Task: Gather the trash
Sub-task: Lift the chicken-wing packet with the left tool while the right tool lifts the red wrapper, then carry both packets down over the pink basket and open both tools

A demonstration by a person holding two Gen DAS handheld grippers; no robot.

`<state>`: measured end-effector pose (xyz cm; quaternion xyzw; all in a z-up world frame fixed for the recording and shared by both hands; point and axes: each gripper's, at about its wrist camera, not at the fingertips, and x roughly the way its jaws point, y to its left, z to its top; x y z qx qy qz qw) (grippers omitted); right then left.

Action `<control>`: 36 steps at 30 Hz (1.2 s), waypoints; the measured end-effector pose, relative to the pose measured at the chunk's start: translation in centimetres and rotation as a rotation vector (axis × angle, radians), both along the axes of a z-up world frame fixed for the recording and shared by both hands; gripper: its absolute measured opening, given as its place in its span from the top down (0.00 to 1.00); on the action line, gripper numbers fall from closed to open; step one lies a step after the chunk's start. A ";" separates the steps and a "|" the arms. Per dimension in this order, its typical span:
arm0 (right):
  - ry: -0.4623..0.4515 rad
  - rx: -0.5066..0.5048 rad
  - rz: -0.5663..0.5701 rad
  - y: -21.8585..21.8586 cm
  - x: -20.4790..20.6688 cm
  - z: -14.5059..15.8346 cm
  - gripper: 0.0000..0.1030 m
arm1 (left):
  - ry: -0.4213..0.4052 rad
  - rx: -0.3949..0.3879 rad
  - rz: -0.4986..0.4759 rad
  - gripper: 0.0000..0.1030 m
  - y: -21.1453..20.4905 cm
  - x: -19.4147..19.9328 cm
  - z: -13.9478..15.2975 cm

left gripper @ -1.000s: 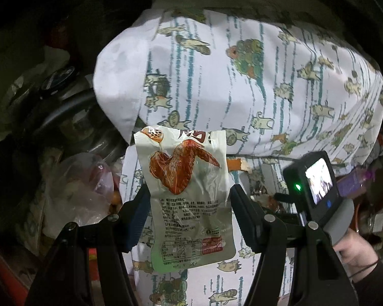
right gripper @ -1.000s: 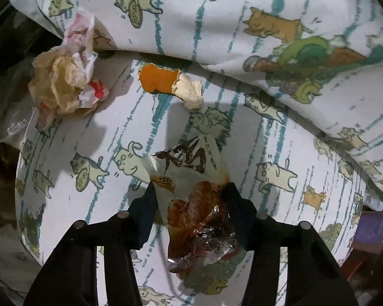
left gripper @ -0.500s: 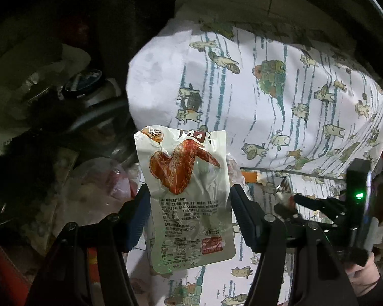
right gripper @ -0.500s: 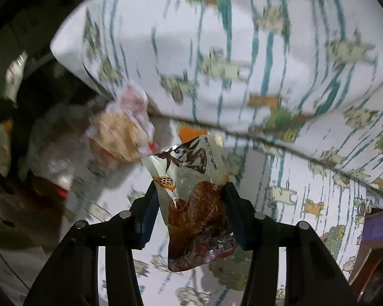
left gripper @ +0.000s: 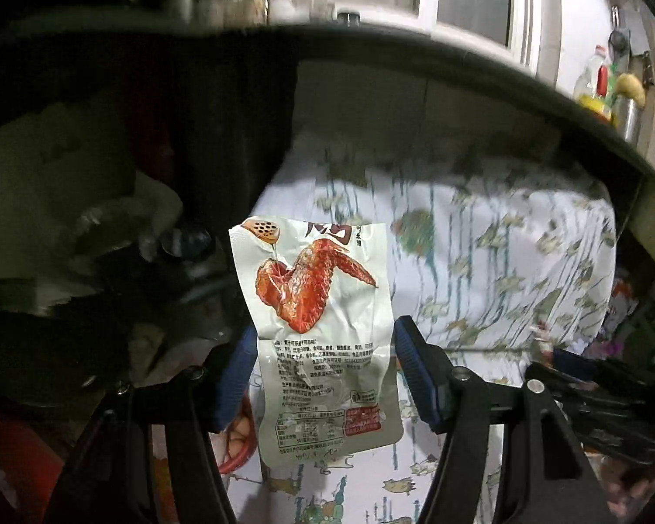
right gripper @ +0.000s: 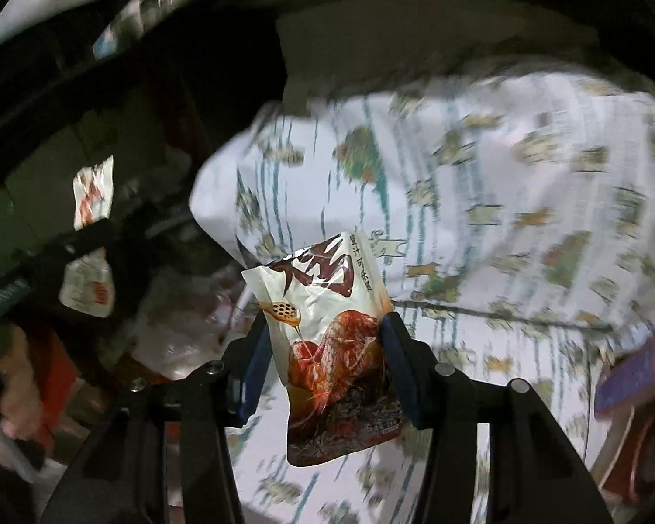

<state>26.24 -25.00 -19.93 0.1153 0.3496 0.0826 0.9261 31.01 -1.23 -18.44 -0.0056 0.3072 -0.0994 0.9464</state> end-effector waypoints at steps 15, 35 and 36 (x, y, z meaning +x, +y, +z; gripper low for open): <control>-0.225 -0.046 0.057 0.5 -18.9 6.8 0.51 | -0.091 -0.045 -0.140 0.37 -5.2 -18.2 6.7; 0.294 0.251 -0.034 -5.6 -16.8 -14.5 0.51 | 0.310 -0.019 -0.136 0.36 -9.2 -17.2 -10.6; 0.331 0.277 -0.038 -5.8 -16.5 -15.8 0.51 | 0.351 -0.016 -0.130 0.36 -9.2 -16.8 -12.2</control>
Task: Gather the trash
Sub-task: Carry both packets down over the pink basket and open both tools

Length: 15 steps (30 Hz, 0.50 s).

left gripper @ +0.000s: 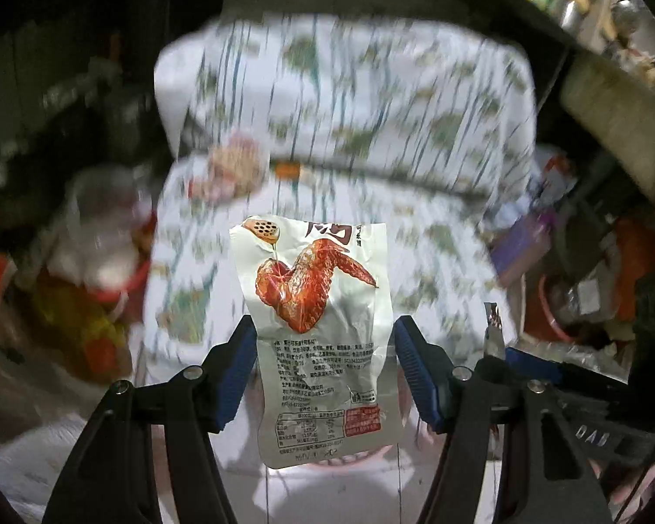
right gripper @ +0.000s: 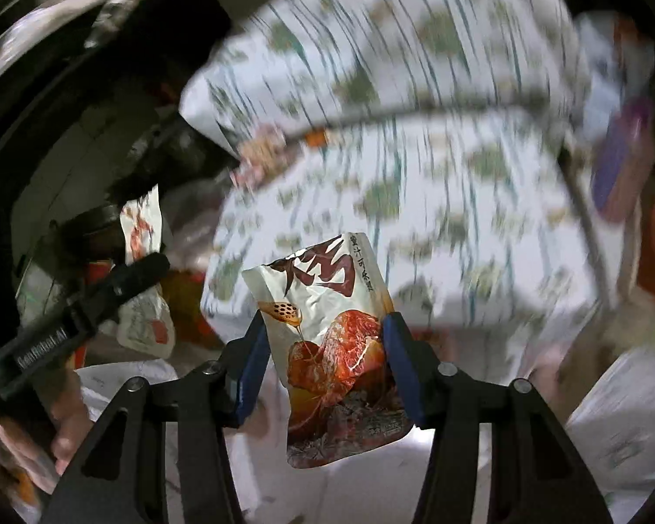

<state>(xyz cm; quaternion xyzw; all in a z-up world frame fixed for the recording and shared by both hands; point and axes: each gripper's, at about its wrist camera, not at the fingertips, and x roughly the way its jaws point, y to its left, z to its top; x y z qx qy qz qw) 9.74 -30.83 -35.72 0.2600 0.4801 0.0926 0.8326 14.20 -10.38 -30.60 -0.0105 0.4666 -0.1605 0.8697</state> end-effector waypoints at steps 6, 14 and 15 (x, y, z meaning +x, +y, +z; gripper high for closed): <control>0.218 0.130 -0.002 -0.1 1.3 -7.0 0.51 | 0.166 -0.002 0.019 0.36 0.0 1.4 -5.9; 0.398 0.096 0.003 1.8 2.7 -13.4 0.50 | 0.393 0.055 0.024 0.36 0.2 2.0 -13.0; 0.411 0.078 -0.014 1.8 2.8 -13.9 0.50 | 0.390 0.072 0.042 0.36 0.2 2.1 -13.3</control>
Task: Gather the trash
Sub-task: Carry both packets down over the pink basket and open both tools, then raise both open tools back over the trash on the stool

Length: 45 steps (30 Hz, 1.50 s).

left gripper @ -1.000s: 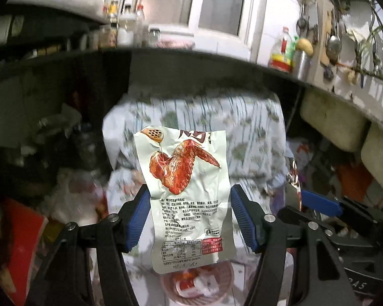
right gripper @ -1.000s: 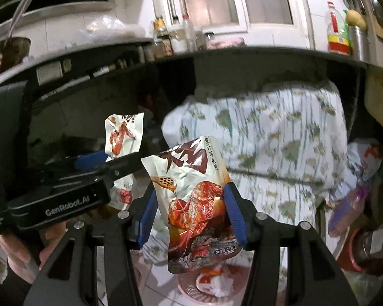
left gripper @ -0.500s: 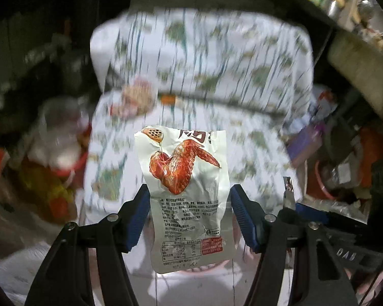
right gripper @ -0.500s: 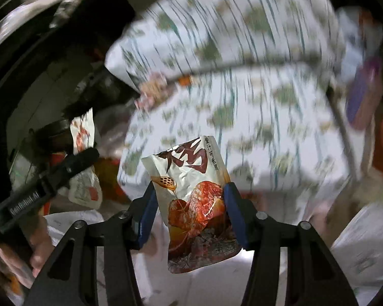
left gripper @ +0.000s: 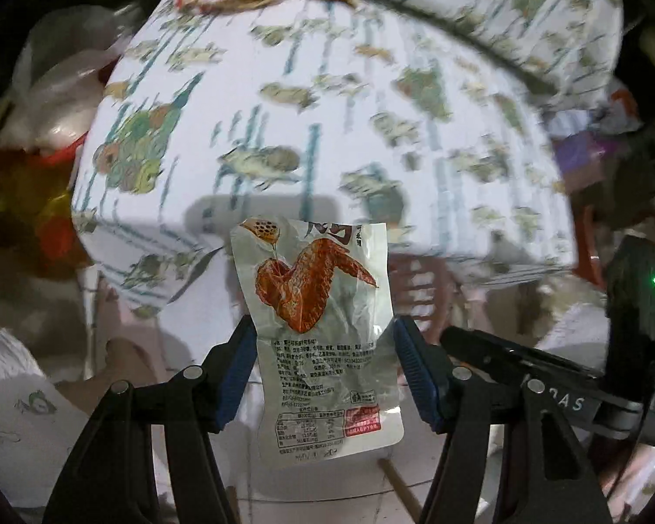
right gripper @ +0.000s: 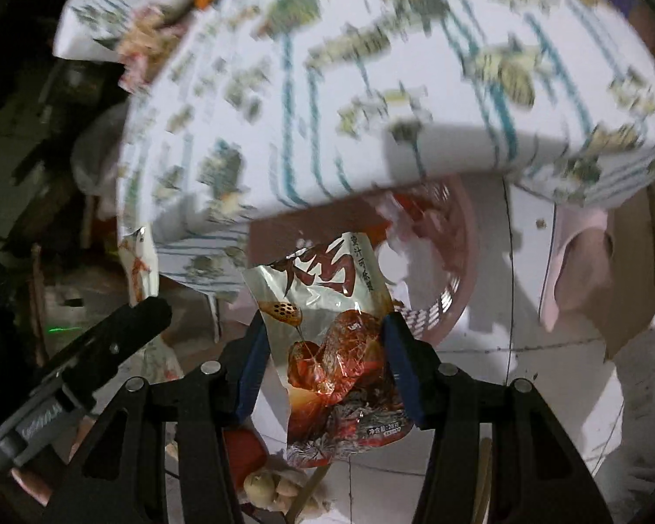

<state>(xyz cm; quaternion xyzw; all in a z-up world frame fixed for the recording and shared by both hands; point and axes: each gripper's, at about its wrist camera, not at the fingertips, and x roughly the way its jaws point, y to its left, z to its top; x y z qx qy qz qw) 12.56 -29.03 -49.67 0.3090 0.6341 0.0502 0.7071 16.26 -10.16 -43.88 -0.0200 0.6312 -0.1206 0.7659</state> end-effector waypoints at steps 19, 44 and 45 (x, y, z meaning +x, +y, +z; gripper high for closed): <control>-0.021 0.017 -0.145 -2.4 0.5 -0.6 0.47 | 0.080 -0.061 0.042 0.17 -0.2 0.3 -4.4; -0.389 -0.225 -0.103 -1.4 -0.8 11.3 0.42 | -0.438 0.152 0.064 0.11 0.5 -1.7 8.2; -0.412 -0.257 -0.113 -1.3 -1.1 12.0 0.40 | -0.452 0.130 0.067 0.11 0.7 -1.8 8.6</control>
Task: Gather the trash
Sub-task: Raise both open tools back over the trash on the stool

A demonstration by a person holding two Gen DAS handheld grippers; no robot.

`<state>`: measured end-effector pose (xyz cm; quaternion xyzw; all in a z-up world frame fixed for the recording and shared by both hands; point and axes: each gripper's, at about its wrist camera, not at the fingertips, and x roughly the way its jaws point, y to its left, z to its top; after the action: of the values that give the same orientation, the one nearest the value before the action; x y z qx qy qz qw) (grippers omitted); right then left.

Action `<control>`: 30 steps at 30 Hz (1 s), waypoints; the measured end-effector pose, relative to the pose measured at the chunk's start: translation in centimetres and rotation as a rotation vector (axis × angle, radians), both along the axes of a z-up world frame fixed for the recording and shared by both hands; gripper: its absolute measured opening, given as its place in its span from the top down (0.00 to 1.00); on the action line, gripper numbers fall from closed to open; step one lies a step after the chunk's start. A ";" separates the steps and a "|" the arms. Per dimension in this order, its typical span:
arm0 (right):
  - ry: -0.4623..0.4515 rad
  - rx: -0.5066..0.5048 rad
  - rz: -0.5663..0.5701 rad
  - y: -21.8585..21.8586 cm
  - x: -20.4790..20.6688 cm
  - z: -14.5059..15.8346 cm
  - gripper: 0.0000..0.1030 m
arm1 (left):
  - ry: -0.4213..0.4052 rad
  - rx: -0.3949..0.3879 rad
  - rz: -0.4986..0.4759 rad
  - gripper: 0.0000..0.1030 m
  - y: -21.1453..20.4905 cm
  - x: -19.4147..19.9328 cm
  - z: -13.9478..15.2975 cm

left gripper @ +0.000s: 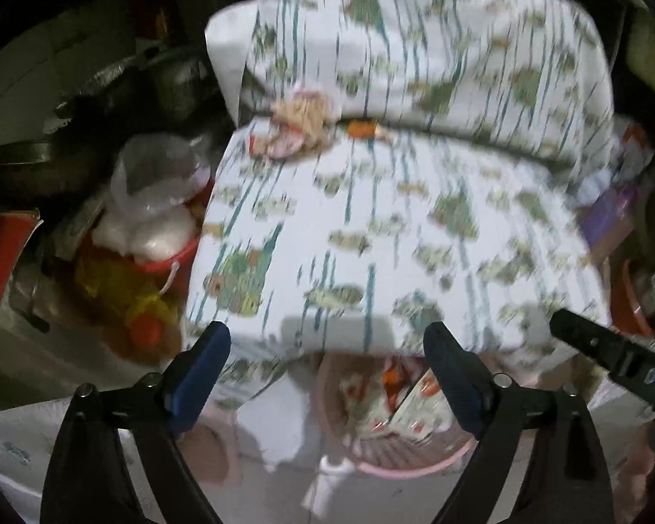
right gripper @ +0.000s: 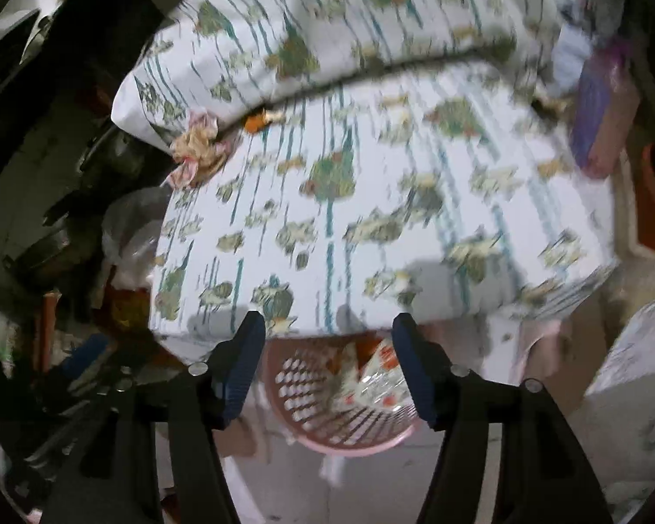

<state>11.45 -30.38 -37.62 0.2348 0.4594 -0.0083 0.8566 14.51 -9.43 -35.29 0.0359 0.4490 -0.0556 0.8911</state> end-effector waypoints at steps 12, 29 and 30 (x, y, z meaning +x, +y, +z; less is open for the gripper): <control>-0.315 -0.256 0.017 1.6 -3.2 7.1 0.20 | -0.328 0.003 0.113 0.00 1.7 -2.4 4.8; -0.476 -0.421 0.106 0.0 3.9 19.1 0.12 | -0.517 0.007 -0.057 0.00 2.3 0.6 18.6; -0.485 -0.420 0.106 0.0 4.8 19.8 0.11 | -0.510 0.010 -0.060 0.00 2.2 1.6 19.0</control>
<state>16.27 -30.37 -17.80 0.0239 0.2419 -0.0023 0.9700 16.08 -7.19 -16.28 0.0666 0.2085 -0.0689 0.9733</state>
